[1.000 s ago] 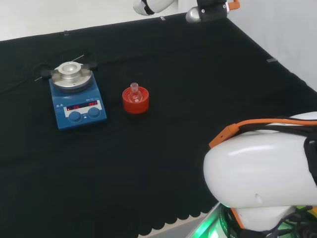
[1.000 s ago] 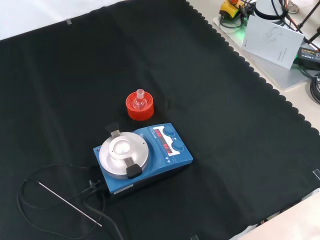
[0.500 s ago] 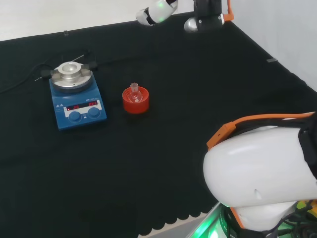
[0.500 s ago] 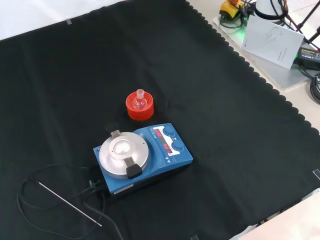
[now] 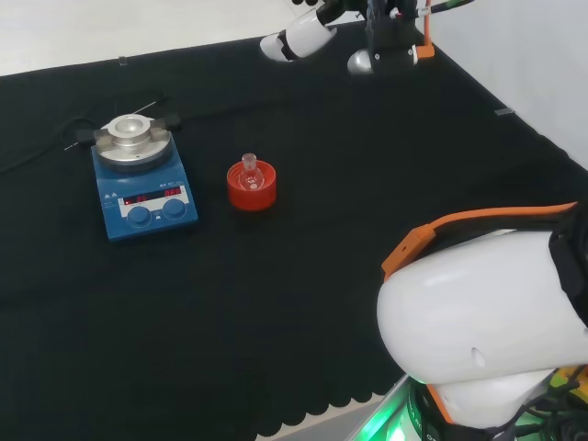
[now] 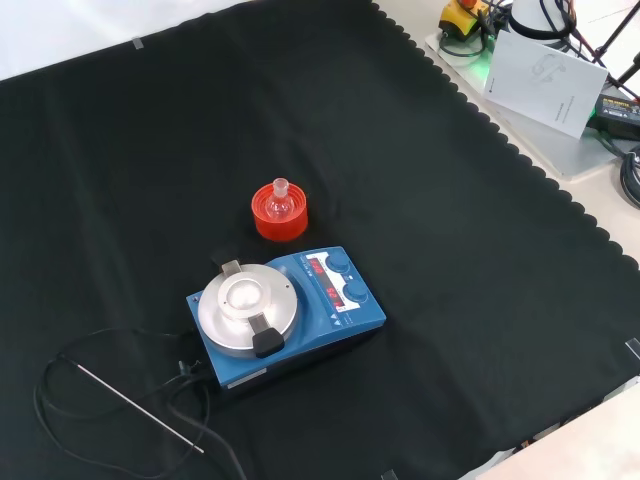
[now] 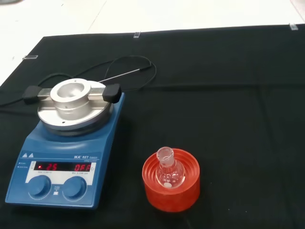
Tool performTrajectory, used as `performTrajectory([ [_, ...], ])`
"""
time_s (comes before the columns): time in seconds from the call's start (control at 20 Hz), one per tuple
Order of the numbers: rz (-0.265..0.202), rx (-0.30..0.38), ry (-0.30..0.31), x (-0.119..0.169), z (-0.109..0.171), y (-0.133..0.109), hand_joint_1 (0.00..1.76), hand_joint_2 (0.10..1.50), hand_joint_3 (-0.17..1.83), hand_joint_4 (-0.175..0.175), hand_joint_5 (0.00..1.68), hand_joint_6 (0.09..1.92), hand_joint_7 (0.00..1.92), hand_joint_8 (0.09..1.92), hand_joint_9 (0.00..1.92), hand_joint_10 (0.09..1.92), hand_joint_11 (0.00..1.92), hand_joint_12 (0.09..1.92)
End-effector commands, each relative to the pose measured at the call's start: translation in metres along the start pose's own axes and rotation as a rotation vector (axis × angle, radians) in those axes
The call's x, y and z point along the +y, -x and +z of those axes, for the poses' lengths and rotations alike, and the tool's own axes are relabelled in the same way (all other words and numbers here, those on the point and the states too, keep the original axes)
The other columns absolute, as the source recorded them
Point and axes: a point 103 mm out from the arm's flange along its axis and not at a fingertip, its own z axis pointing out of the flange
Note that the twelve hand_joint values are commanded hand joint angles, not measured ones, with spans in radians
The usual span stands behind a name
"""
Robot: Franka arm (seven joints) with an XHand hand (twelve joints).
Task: Pick up the round-bottom flask.
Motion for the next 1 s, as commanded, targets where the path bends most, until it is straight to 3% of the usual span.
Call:
performTrajectory([
  [0.05, 0.009, 0.036, -0.016, 0.007, 0.023, 0.019, 0.66, 0.46, 0.76, -0.108, 0.38, 0.37, 0.36, 0.78, 0.35, 0.88, 0.0, 1.53],
  [0.3, 0.016, 0.044, -0.007, 0.008, 0.029, 0.025, 0.67, 0.46, 0.76, -0.108, 0.32, 0.54, 0.37, 0.79, 0.35, 0.88, 0.0, 1.54],
  [0.45, 0.011, 0.045, 0.016, 0.01, 0.04, 0.026, 0.67, 0.46, 0.76, -0.109, 0.31, 0.59, 0.4, 0.8, 0.37, 0.88, 0.02, 1.54],
  [1.0, -0.007, 0.085, 0.005, 0.023, 0.07, 0.029, 0.7, 0.44, 0.77, -0.111, 0.33, 0.69, 0.46, 0.8, 0.4, 0.87, 0.05, 1.53],
])
